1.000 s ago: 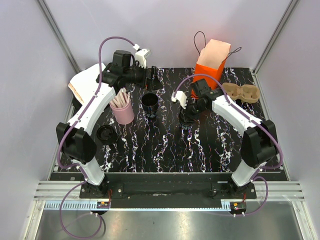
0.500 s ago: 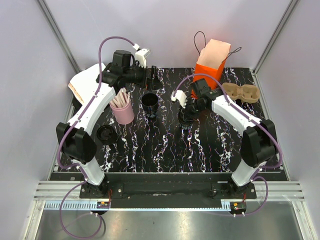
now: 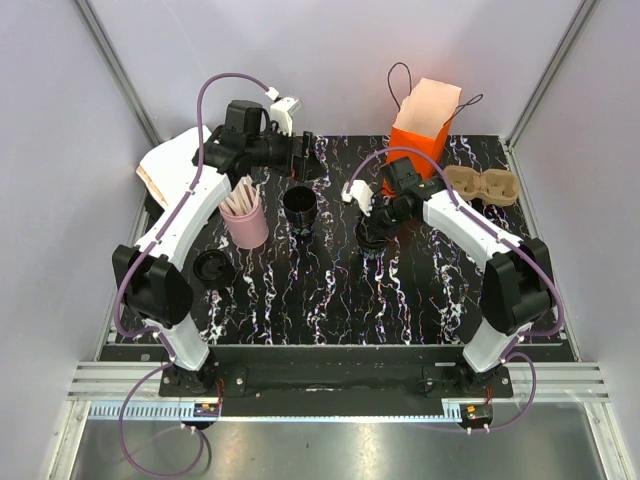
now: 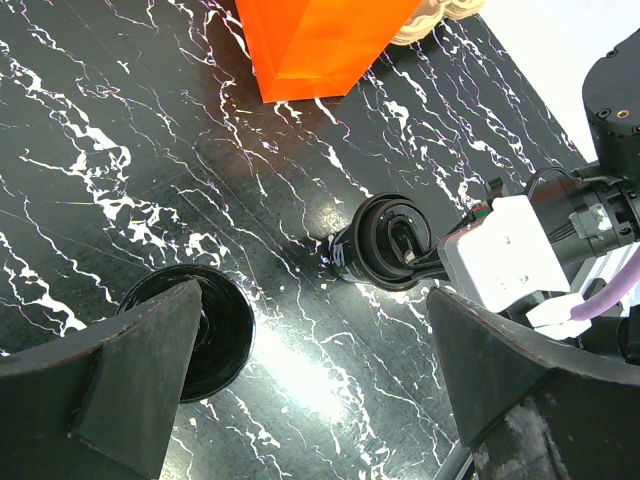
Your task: Pack the takeout coffee
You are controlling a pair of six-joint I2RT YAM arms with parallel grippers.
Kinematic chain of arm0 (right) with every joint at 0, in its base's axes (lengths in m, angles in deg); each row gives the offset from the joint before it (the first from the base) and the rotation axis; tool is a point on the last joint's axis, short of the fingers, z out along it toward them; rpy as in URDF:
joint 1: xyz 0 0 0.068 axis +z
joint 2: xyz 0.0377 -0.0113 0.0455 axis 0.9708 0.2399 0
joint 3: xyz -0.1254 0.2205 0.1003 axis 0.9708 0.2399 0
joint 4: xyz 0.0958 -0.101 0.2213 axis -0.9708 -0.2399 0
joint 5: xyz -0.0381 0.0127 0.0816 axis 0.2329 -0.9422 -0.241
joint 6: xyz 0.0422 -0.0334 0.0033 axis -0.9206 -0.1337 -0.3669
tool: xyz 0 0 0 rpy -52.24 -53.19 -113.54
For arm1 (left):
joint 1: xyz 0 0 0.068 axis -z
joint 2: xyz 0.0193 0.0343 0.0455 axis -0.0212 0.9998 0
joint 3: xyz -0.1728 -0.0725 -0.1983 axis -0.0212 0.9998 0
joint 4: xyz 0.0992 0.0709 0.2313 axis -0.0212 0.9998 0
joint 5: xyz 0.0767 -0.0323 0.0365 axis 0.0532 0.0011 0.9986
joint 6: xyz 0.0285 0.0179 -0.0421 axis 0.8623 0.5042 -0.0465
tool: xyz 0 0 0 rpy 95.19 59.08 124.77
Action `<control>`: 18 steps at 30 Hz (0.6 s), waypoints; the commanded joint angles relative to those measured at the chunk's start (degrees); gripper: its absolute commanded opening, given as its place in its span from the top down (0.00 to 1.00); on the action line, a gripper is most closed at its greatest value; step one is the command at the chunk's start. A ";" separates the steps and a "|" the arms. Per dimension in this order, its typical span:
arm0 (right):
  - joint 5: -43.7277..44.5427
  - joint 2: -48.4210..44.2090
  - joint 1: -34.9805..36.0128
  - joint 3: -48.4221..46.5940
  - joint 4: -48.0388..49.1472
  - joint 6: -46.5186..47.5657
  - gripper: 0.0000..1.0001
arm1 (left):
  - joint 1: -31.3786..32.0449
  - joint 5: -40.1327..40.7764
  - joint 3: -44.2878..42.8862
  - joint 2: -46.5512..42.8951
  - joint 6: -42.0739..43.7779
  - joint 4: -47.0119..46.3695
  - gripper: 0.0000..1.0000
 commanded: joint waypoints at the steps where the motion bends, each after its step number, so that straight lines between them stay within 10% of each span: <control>1: 0.25 -2.50 0.39 -0.34 0.69 -0.46 1.00 | -0.08 -1.83 -0.19 -1.75 -0.31 -3.31 0.01; 18: -0.99 -3.30 0.39 0.45 -0.72 -0.02 1.00 | -0.08 -2.01 -0.27 -1.49 -0.40 -3.40 0.01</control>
